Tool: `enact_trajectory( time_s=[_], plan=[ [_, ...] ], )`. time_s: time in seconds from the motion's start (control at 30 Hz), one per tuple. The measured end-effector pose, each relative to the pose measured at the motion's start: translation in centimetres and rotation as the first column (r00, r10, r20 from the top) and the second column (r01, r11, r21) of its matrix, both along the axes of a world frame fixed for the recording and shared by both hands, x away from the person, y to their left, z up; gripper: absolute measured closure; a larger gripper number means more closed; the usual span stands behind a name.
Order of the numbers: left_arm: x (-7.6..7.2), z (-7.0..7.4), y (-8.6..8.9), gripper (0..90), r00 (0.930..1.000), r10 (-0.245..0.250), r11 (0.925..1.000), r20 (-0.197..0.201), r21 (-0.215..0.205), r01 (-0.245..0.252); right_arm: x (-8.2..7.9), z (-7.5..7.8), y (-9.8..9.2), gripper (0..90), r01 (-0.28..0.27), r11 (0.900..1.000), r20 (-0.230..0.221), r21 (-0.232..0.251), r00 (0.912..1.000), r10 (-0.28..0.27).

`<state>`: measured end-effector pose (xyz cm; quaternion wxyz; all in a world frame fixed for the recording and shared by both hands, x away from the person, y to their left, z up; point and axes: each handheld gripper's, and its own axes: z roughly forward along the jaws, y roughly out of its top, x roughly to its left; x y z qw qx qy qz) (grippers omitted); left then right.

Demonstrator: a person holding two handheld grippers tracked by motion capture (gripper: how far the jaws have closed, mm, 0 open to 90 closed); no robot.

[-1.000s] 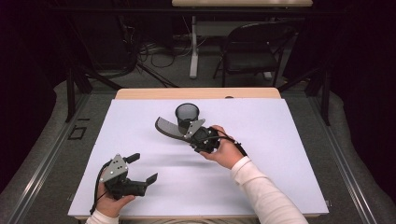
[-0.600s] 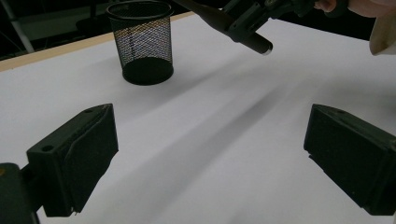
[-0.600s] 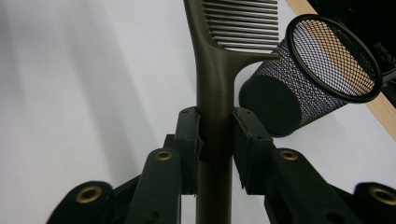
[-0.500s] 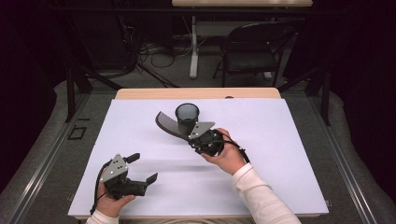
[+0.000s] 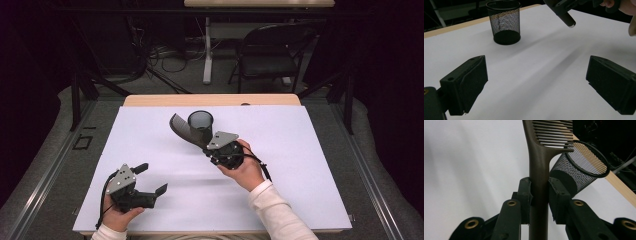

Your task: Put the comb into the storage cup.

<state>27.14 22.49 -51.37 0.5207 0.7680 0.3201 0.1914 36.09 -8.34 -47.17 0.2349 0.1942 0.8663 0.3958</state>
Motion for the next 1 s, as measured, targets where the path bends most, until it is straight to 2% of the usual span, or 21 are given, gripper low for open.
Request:
enact_trajectory(
  time_s=[0.3,0.43,0.67,0.87,1.0],
  plan=[
    [0.3,-0.1,0.1,4.2,0.9998,0.015,0.9999,-0.011,-0.005,-0.015,-0.7,-0.3,-0.6,73.0,0.025,0.998,0.051,0.056,0.9983,-0.028],
    [0.3,-0.2,0.1,4.3,0.9998,0.018,0.9998,-0.008,0.001,-0.018,-1.0,-0.5,-0.9,73.0,0.037,0.995,0.058,0.089,0.9974,-0.043],
    [0.3,-0.1,0.2,4.3,0.9997,0.023,0.9997,-0.009,-0.001,-0.023,-1.2,-0.9,-0.8,73.0,0.044,0.994,0.066,0.099,0.9965,-0.050],
    [0.3,0.0,0.4,4.3,0.9996,0.028,0.9996,-0.003,-0.002,-0.028,-1.6,-0.9,-1.1,73.0,0.063,0.987,0.074,0.146,0.9944,-0.075],
    [0.3,0.0,0.6,5.0,0.9993,0.036,0.9992,0.001,-0.014,-0.036,-1.8,-1.0,-1.1,73.0,0.064,0.987,0.082,0.149,0.9937,-0.077]
  ],
)
